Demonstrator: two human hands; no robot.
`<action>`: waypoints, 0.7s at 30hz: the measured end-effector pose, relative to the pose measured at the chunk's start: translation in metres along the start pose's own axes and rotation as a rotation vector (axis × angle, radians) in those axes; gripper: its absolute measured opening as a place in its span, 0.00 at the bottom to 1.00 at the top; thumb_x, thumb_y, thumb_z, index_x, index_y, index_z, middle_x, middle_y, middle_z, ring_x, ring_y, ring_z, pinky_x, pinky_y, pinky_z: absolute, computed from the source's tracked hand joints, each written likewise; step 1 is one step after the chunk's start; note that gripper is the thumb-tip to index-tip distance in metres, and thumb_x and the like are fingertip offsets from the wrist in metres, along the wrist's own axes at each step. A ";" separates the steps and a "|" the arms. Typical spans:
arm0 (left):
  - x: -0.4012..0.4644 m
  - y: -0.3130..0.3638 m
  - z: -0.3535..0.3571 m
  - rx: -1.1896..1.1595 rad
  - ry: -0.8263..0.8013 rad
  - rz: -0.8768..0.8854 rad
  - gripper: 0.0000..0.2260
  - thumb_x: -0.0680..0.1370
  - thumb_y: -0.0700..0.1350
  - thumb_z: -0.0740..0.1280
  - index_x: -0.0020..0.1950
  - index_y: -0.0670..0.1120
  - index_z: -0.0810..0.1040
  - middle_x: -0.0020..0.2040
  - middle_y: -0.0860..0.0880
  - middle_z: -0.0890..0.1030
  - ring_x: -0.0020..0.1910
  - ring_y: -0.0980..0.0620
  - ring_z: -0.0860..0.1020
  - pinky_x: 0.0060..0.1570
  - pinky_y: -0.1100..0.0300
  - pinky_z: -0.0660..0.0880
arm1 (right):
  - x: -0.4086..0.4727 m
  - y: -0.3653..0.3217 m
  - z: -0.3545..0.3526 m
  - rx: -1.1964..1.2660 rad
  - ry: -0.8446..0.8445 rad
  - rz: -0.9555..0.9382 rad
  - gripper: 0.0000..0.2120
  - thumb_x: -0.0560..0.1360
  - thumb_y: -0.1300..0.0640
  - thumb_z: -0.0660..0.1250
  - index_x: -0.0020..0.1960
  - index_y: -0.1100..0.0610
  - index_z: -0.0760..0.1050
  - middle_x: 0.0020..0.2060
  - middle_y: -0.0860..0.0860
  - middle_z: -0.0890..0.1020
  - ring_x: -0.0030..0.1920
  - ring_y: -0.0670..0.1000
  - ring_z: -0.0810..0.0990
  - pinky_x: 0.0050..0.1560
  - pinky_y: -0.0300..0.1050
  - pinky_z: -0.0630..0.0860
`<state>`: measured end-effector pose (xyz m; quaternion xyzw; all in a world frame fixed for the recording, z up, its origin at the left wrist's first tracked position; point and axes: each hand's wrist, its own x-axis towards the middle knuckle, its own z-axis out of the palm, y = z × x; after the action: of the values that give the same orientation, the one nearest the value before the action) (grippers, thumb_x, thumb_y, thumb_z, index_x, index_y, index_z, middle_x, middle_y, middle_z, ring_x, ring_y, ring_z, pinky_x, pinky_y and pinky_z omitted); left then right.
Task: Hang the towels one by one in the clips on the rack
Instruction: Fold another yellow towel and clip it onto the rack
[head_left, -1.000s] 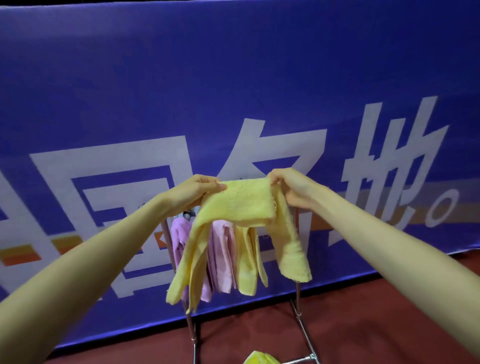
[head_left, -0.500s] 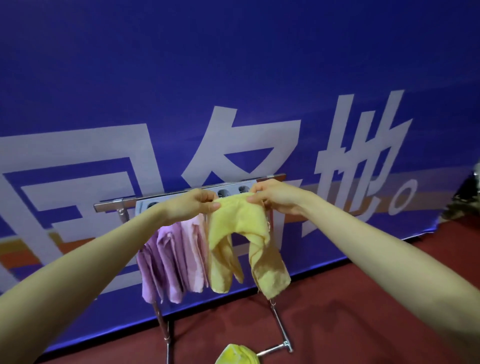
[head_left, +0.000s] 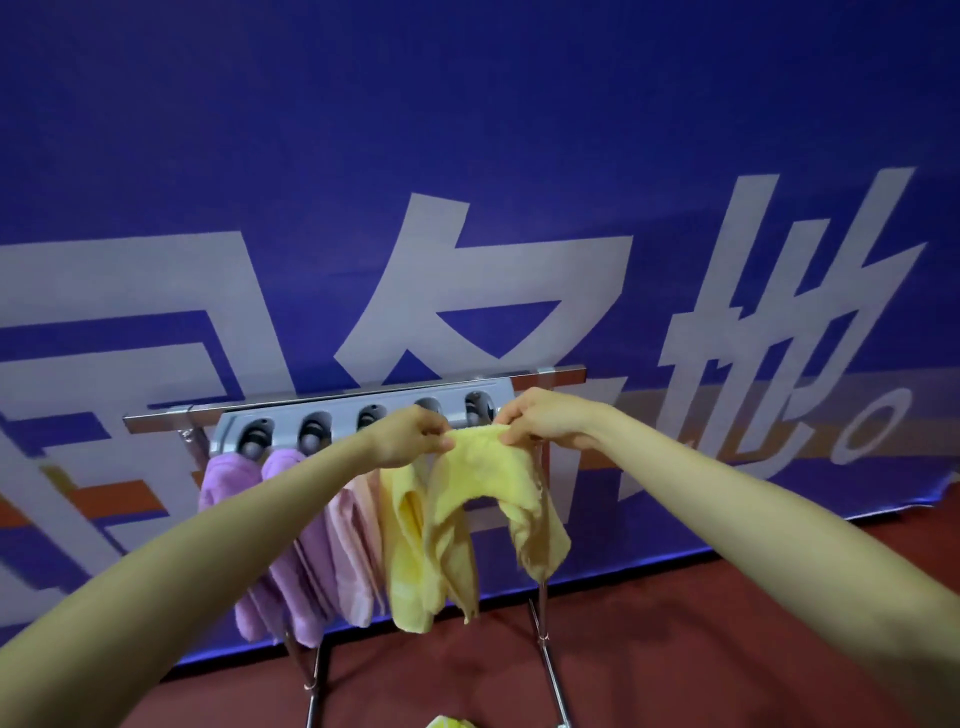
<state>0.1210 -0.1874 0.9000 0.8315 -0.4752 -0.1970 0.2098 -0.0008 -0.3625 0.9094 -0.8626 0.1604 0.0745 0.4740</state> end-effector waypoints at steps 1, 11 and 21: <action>0.010 -0.004 0.001 -0.020 0.007 -0.020 0.09 0.79 0.45 0.63 0.41 0.42 0.74 0.37 0.50 0.71 0.36 0.54 0.67 0.33 0.66 0.63 | 0.010 0.005 -0.002 0.004 -0.023 0.011 0.09 0.73 0.67 0.65 0.40 0.55 0.79 0.35 0.48 0.76 0.39 0.47 0.73 0.45 0.42 0.69; 0.061 -0.031 0.010 -0.037 0.178 -0.193 0.15 0.80 0.48 0.61 0.47 0.36 0.77 0.40 0.46 0.75 0.39 0.51 0.70 0.36 0.60 0.65 | 0.066 0.015 0.006 -0.123 0.003 -0.049 0.12 0.73 0.64 0.65 0.56 0.63 0.77 0.38 0.53 0.74 0.36 0.50 0.70 0.34 0.42 0.66; 0.079 -0.043 0.032 0.351 0.402 -0.137 0.10 0.79 0.51 0.60 0.44 0.48 0.76 0.46 0.48 0.81 0.46 0.46 0.77 0.47 0.53 0.67 | 0.098 0.036 0.020 -0.665 0.316 -0.130 0.07 0.78 0.55 0.62 0.40 0.51 0.73 0.41 0.49 0.74 0.58 0.56 0.67 0.54 0.52 0.59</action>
<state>0.1719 -0.2416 0.8396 0.9077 -0.3936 0.0436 0.1387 0.0786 -0.3840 0.8422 -0.9786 0.1432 -0.0417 0.1414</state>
